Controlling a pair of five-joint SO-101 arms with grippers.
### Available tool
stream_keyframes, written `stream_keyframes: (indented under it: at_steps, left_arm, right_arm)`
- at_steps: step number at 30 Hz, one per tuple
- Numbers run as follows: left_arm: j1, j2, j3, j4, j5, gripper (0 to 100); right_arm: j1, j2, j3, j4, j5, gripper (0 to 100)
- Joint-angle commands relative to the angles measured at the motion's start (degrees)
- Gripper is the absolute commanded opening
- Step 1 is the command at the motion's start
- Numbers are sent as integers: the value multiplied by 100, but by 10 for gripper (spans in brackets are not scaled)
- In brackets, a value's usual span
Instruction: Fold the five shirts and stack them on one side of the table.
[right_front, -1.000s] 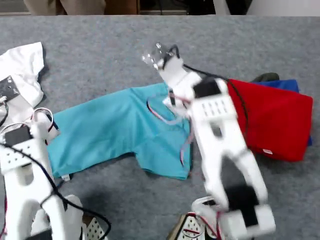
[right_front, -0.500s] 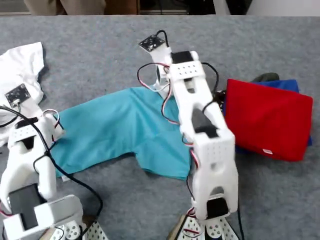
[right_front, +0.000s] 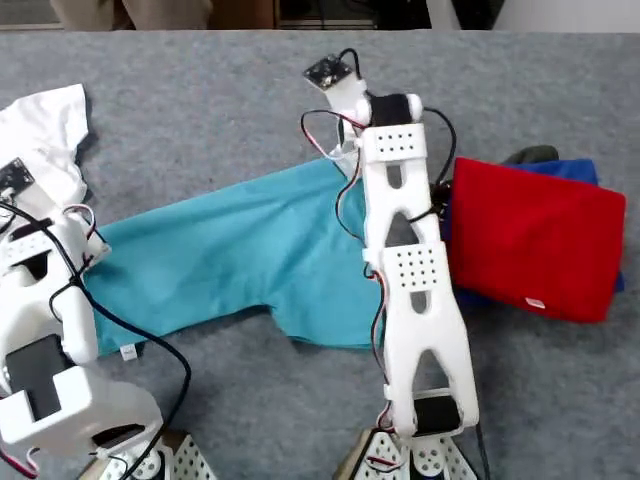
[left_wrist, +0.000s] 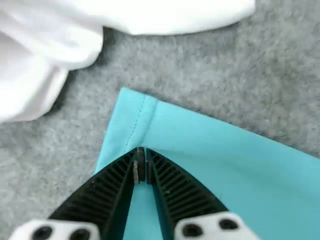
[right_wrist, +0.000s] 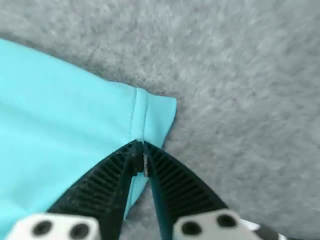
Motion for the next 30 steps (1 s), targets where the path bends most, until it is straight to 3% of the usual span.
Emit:
stream_keyframes:
  at_steps: [1,6,12,18,21,30]
  left_arm:
    - [114,-40,-536,396,-264,20]
    - [149,-224,-1152,1477,-422,20]
    - [202,-1807,-624,2004,-809,20]
    - [167,-4031,1125,1952,-1108,20]
    - [158,-4778,2180,1521,-1099,20]
    - [-9,-5262,3727,475,-1073,20]
  right_arm:
    - [-145,-374,-356,255,202,16]
    - [-75,-1385,145,308,167,16]
    - [-101,-3354,2607,299,185,16]
    - [-338,-5156,4611,290,422,16]
    - [-567,-6062,5675,273,774,16]
    - [-1059,-8778,9270,-123,2004,16]
